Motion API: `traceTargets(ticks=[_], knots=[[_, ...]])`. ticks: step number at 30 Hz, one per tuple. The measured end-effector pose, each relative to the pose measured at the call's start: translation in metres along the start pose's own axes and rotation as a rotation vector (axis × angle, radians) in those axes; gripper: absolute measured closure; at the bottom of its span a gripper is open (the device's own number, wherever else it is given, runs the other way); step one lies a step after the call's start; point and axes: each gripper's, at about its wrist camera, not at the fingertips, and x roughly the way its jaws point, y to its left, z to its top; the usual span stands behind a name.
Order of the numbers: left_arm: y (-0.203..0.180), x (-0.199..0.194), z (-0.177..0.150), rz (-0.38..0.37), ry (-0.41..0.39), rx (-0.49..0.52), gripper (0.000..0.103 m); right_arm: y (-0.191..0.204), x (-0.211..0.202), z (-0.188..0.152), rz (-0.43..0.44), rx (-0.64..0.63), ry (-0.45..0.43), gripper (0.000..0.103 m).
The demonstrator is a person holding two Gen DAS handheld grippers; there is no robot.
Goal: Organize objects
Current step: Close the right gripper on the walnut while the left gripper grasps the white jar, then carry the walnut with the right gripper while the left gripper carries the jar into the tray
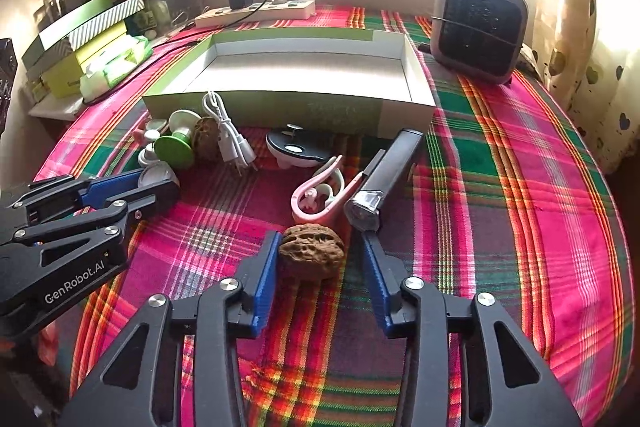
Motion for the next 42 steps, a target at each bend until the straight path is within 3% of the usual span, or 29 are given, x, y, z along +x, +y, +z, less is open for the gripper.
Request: traceTargets(ticks=[6, 23, 42], knots=[[-0.001, 0.0, 0.0, -0.003, 0.0, -0.002, 0.078, 0.0, -0.001, -0.001, 0.01, 0.002, -0.001, 0.071], [-0.005, -0.014, -0.002, -0.016, -0.026, 0.008, 0.078, 0.001, -0.011, -0.002, 0.029, -0.005, -0.021, 0.071], [-0.001, -0.03, 0.036, -0.048, -0.086, 0.024, 0.078, -0.001, -0.02, 0.039, 0.068, -0.038, -0.074, 0.071]])
